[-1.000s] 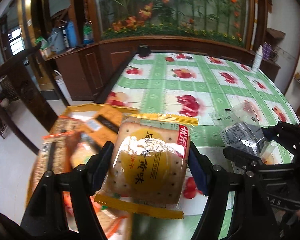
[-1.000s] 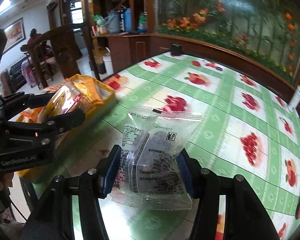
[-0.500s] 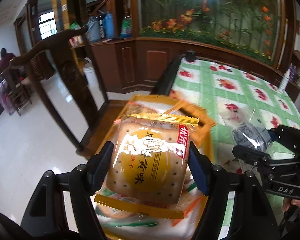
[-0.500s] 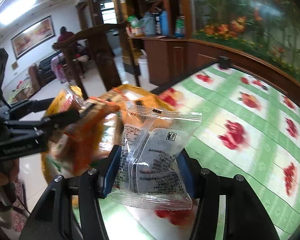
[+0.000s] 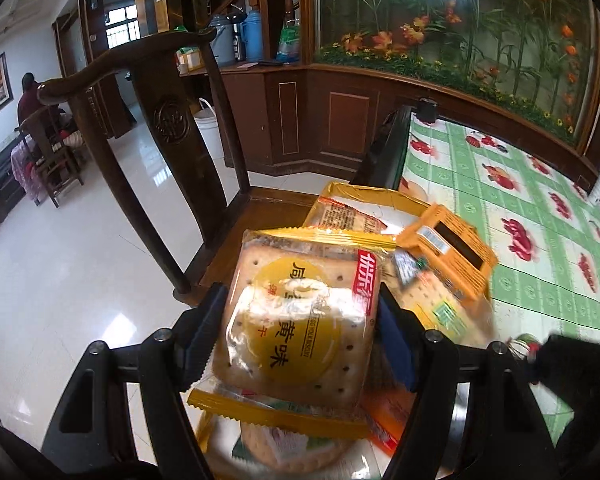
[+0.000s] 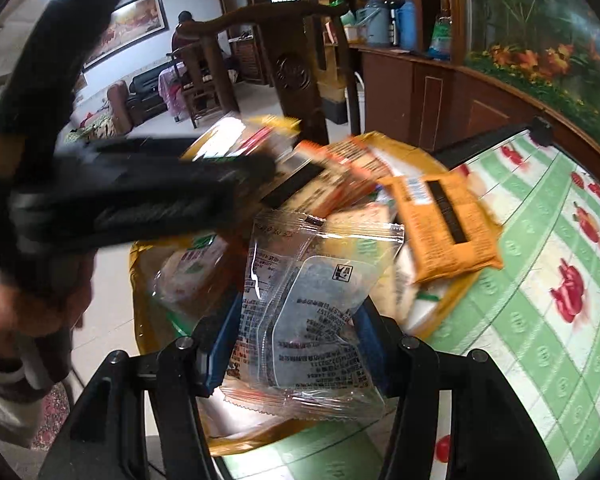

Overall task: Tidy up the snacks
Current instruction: 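Carry both packs to the white tray and release them onto the pile, then move both grippers away from the tray over the empty table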

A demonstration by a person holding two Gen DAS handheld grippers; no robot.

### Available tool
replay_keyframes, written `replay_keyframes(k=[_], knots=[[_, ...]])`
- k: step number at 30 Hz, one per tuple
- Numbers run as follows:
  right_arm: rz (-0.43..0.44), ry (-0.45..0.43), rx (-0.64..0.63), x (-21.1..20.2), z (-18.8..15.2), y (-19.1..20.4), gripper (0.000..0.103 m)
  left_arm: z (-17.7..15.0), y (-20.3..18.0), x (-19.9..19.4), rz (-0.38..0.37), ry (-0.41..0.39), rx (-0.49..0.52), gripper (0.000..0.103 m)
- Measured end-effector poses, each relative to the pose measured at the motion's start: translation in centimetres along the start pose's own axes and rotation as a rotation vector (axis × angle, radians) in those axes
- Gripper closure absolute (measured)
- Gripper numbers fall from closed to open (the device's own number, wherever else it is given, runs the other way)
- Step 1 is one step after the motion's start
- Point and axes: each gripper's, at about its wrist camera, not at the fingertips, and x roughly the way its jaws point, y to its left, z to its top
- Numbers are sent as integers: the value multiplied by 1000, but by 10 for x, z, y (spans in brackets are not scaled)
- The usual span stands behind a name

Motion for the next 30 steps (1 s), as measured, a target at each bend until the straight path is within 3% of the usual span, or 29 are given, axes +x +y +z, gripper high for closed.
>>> replay_keyframes(k=[5, 7, 9, 11, 14, 23, 25, 30], knots=[[13, 18, -42, 6, -5, 11, 43, 0, -1, 23, -56, 54, -2, 31], [24, 2, -27, 1, -3, 9, 28, 2, 2, 24, -79, 65, -19, 31], [28, -24, 1, -7, 0, 3, 24, 5, 7, 25, -103, 72, -31, 31], [24, -39, 25, -14, 1, -4, 24, 6, 12, 25, -129, 82, -37, 30], [18, -56, 66, -19, -1, -17, 24, 9, 21, 20, -100, 60, -53, 30], [36, -76, 138, -25, -4, -32, 24, 9, 22, 14, -119, 51, -63, 29], [34, -91, 138, -29, -5, -33, 24, 11, 23, 3, -105, 16, -69, 29], [12, -117, 161, -35, -7, -41, 24, 16, 10, -21, -50, -65, -28, 17]])
